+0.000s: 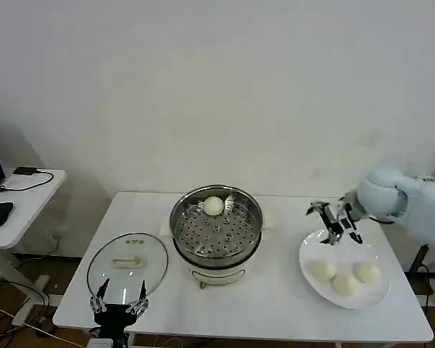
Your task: Take steamed baozi put them in steamer then cover it.
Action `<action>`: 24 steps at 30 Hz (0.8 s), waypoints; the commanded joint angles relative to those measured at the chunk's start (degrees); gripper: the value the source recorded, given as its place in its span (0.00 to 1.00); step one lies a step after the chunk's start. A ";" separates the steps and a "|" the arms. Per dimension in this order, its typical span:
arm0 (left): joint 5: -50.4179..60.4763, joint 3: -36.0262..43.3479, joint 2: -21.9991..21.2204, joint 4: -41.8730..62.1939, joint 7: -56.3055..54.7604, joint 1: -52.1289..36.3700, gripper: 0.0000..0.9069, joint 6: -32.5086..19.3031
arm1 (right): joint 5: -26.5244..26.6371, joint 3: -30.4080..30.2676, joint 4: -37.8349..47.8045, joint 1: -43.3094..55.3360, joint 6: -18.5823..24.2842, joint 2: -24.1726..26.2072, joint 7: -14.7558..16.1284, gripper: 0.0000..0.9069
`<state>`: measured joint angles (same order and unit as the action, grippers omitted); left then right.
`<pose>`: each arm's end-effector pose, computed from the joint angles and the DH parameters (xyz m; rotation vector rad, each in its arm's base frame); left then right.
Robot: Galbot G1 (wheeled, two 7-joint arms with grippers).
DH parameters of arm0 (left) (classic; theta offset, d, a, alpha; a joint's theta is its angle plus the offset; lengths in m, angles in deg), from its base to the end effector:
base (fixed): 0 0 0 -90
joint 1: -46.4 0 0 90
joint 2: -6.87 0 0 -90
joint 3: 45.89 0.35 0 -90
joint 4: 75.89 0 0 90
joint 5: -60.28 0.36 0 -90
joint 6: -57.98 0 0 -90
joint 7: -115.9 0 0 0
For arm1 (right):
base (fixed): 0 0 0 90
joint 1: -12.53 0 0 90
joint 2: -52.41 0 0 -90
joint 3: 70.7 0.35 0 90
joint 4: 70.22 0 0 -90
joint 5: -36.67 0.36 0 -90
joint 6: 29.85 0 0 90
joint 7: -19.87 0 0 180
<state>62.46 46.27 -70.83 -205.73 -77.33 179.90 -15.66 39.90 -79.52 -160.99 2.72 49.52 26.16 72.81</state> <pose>0.1186 0.0152 -0.2763 0.1154 -2.7968 -0.3343 0.4554 -0.1522 -0.1348 1.3288 -1.3954 1.5769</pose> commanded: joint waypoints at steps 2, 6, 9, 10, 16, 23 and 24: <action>1.65 0.65 -0.56 -0.08 0.44 0.06 1.00 0.05 | -1.21 11.47 5.27 -16.62 -3.49 2.43 5.56 1.00; 1.97 0.72 -0.74 0.14 0.44 0.21 1.00 0.05 | -0.29 12.55 6.35 -18.39 -4.70 1.35 4.99 1.00; 2.27 0.90 -0.89 0.08 0.48 0.18 1.00 0.09 | -0.24 13.56 7.41 -20.44 -5.53 0.80 4.40 1.00; 2.28 0.94 -0.96 -0.05 0.48 0.19 1.00 0.10 | -0.17 13.50 7.63 -20.65 -5.73 0.65 4.05 1.00; 2.28 0.97 -0.96 -0.12 0.55 0.25 1.00 0.09 | 0.47 13.81 8.94 -22.03 -6.12 -0.77 2.87 1.00; 2.20 0.97 -0.91 0.16 0.61 -0.08 1.00 0.09 | 0.18 14.36 11.16 -22.92 -6.01 -3.44 1.63 1.00; 2.22 0.98 -0.92 0.27 0.66 -0.11 1.00 0.08 | 0.21 14.90 11.75 -23.18 -5.99 -3.87 1.34 1.00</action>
<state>64.56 47.21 -71.77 -205.64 -76.81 179.83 -15.58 40.11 -66.82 -151.86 -17.47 44.22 24.24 74.62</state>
